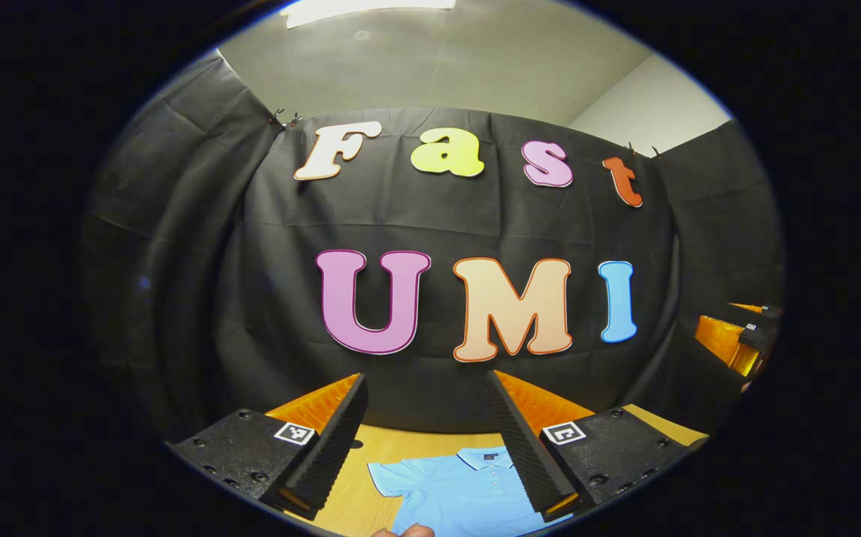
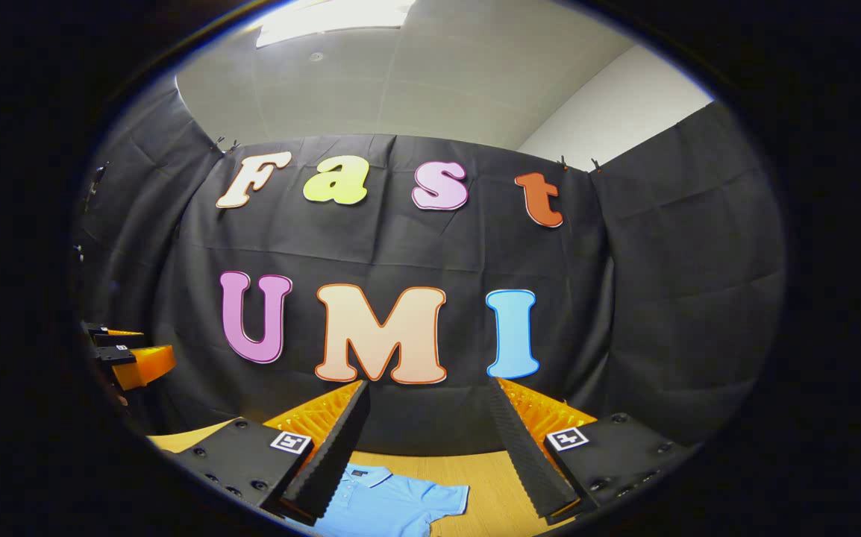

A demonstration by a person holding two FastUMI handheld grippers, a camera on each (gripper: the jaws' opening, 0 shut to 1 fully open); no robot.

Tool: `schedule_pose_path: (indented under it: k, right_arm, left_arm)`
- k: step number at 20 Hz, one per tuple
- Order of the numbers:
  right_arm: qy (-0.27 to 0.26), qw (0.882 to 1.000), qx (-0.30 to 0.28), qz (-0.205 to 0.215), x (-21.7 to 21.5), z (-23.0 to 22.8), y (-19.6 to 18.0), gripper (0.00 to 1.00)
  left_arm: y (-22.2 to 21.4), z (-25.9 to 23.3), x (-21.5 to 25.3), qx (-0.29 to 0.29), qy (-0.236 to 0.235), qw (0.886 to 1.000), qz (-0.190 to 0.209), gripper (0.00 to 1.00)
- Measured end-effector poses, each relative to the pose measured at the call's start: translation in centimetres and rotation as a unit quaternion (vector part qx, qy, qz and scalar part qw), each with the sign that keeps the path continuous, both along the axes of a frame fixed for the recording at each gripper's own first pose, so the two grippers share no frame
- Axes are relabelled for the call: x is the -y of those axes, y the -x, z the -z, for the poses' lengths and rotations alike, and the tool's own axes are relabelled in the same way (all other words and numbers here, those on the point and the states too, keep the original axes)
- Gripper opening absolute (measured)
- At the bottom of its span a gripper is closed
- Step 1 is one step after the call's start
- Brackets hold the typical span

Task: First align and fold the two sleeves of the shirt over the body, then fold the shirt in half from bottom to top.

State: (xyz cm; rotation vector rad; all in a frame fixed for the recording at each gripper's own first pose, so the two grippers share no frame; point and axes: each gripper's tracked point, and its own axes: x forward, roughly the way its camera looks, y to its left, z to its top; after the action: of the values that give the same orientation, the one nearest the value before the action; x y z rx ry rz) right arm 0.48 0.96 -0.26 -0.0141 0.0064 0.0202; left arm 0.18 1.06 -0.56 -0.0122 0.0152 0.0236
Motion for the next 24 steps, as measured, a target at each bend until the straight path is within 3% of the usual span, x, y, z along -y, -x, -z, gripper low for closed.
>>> schedule_pose_path:
  k: [7, 11, 18, 24]
  right_arm:
    - [0.003, 1.0, -0.01, -0.003, 0.1, 1.3, -0.7, 0.98]
    - [0.009, 0.999, -0.032, -0.011, 0.3, 4.4, -2.4, 1.0]
    - [0.009, 0.993, -0.113, -0.02, 2.4, 14.0, -7.3, 0.98]
    - [0.012, 0.978, -0.209, -0.026, 4.2, 25.3, -10.5, 0.99]
  left_arm:
    - [0.0, 0.3, 0.1, -0.003, 0.002, 1.0, -0.005, 0.94]
    - [0.1, 0.2, 0.5, -0.003, 0.001, 1.0, -0.007, 0.93]
    - [0.4, -0.4, 0.4, 0.0, -0.013, 0.999, -0.032, 0.94]
    - [1.2, -0.3, -1.1, -0.01, -0.038, 0.996, -0.077, 0.94]
